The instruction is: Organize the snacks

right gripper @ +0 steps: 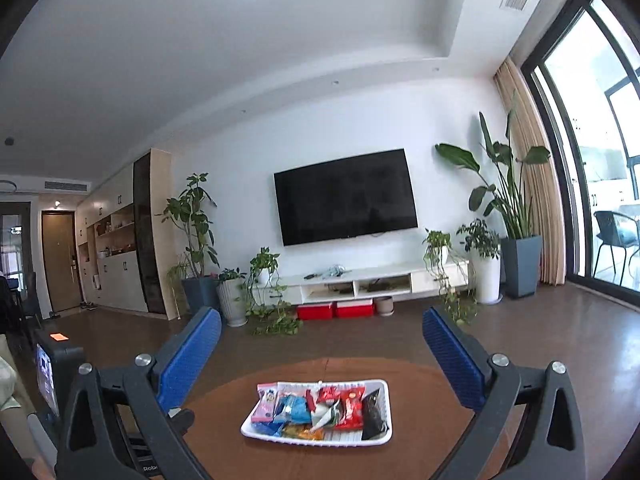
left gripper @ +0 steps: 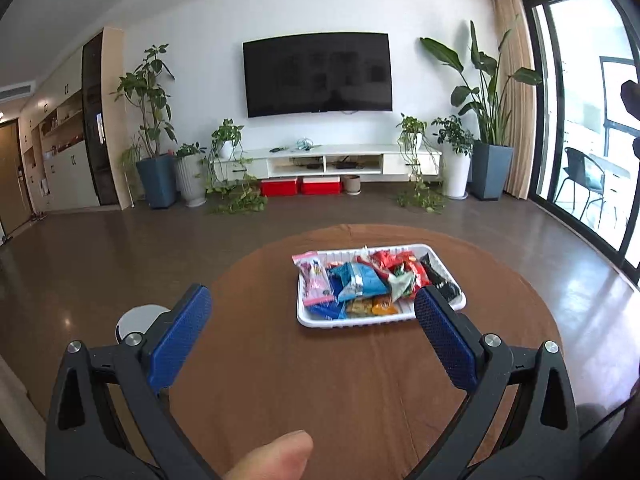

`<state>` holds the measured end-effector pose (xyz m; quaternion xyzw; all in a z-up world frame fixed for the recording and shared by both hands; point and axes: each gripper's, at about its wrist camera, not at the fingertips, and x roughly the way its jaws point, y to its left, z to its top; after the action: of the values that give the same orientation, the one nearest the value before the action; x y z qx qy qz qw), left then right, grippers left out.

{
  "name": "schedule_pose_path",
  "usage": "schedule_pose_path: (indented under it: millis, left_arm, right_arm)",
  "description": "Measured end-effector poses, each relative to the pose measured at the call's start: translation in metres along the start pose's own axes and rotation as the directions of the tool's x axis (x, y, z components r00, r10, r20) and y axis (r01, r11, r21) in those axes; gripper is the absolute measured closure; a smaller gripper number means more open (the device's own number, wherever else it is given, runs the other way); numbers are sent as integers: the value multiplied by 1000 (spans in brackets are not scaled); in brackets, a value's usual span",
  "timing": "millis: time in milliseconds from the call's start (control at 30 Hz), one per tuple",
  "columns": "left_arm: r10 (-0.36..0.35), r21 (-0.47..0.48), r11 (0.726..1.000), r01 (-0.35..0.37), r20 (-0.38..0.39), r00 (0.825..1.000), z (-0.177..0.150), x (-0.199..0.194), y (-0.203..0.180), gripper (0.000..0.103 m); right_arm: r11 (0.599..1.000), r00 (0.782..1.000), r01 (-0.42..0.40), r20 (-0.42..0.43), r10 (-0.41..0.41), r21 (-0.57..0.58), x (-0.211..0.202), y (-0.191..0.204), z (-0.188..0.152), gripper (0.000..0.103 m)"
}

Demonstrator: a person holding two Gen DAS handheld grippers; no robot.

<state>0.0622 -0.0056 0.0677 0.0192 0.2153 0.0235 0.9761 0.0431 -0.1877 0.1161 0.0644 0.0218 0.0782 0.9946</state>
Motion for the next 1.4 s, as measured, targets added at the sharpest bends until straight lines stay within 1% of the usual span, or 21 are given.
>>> schedule_pose_path:
  millis: [33,100,200,233,267,367,433,467,533,633,667,800,933,1400]
  left_arm:
    - [-2,4,1000,2,-11,1000,-4,-1,-2,0]
    - [-21,-6,1000,21,-40,999,-13,-2,-4,0]
    - [-45,-31,999,43,-92,995,-23,3,-3,0]
    - [-44,-29,999,41,-107,993,-28,5,-4,0]
    - [-43,-25,999,40,-120,992,-33,9,-5,0]
    - [-44,-18,999,42,-156,987,-44,19,-8,0]
    - [-51,-28,999,47,-176,983,-50,27,-7,0]
    - [-52,-31,998,47,-185,981,-51,31,-6,0]
    - [-54,-37,998,47,-206,977,-56,39,-6,0]
    - [-63,-43,998,54,-236,970,-61,57,-5,0]
    - [-64,-43,998,55,-244,968,-63,60,-6,0]
    - [-63,-39,998,54,-263,963,-68,72,-6,0]
    - [-71,-49,997,59,-285,956,-73,81,-5,0]
    - [-74,-47,997,63,-300,951,-77,86,-6,0]
  right_arm:
    - [1000,1000,-2,-25,2,11,0,0,-8,0]
    - [1000,993,26,-113,-23,18,6,-3,-23,0]
    - [996,973,87,-215,-81,18,15,-7,-48,0]
    - [993,962,118,-250,-112,7,17,-8,-56,0]
    - [991,954,136,-269,-132,-2,17,-9,-62,0]
    - [978,920,203,-335,-205,-41,22,-13,-80,0]
    - [975,907,218,-361,-218,-40,20,-17,-88,0]
    - [972,895,232,-382,-229,-40,22,-21,-93,0]
    - [969,880,245,-410,-237,-36,25,-25,-100,0]
    - [962,848,268,-460,-261,-51,29,-26,-113,0]
    - [962,842,266,-473,-259,-53,30,-24,-118,0]
    - [963,823,261,-507,-258,-66,32,-21,-128,0]
    - [965,811,253,-529,-252,-71,33,-17,-133,0]
    - [966,789,245,-564,-245,-78,35,-14,-135,0]
